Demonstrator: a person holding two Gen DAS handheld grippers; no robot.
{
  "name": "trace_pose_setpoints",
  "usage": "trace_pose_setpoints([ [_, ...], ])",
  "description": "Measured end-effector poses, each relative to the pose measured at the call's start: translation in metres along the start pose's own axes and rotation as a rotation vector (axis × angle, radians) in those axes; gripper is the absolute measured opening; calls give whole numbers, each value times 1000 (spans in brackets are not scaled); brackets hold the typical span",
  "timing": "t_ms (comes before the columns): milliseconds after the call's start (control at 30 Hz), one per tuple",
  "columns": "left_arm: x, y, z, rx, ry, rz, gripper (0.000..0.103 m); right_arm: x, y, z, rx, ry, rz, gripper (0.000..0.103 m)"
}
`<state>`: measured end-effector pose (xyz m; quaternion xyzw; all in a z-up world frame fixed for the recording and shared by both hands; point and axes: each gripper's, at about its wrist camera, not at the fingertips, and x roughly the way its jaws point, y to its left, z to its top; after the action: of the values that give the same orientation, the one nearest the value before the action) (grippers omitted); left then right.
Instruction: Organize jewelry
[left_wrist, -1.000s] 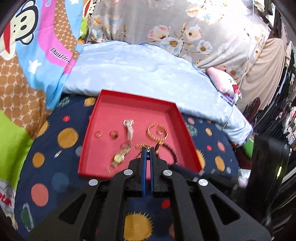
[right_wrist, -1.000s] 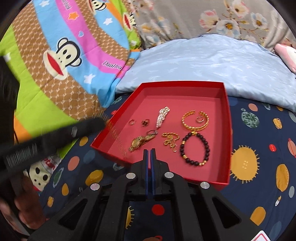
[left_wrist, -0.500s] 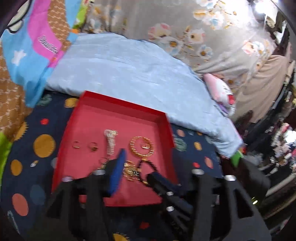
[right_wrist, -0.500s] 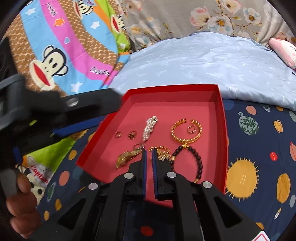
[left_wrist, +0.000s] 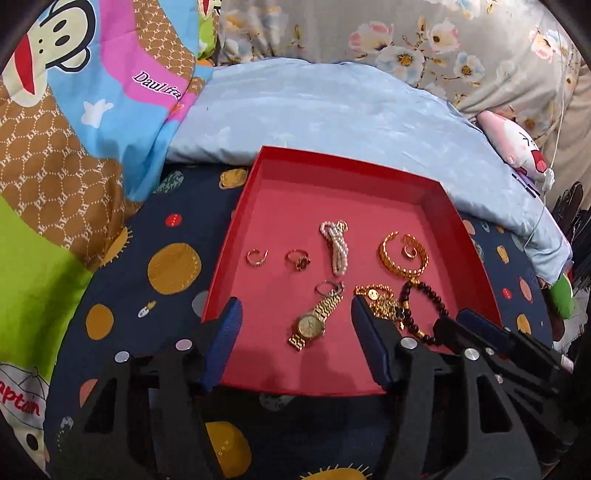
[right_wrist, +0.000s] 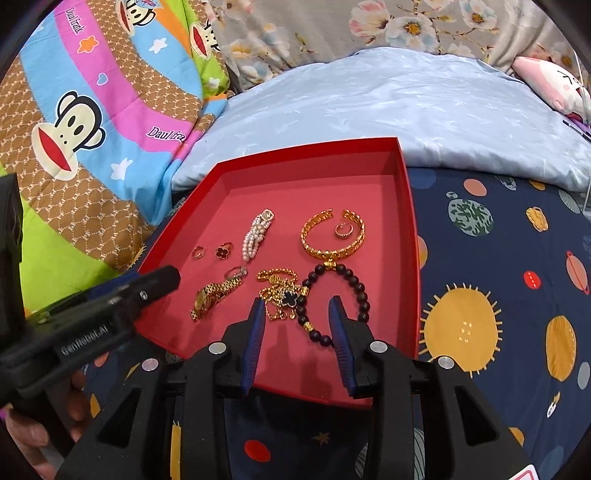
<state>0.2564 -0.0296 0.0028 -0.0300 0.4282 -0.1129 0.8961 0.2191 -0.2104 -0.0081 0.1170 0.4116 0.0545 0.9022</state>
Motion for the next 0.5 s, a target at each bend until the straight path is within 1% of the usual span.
trace_pose_setpoints([
  [100,0,-4,-6,21,4,14,58,-3,2,-1,0,-3,1,36],
  [233,-4,-10,-11,34,4,12,57,-9,5,-1,-3,-12,2,36],
  [400,-10,-15,-15,46,4,17,57,-20,9,-2,-6,-28,-6,44],
  [467,-13,-17,-16,49,2,18,57,-26,10,-2,-7,-38,-12,50],
  [500,-15,-18,-16,51,0,24,58,-29,11,-1,-6,-43,-13,51],
])
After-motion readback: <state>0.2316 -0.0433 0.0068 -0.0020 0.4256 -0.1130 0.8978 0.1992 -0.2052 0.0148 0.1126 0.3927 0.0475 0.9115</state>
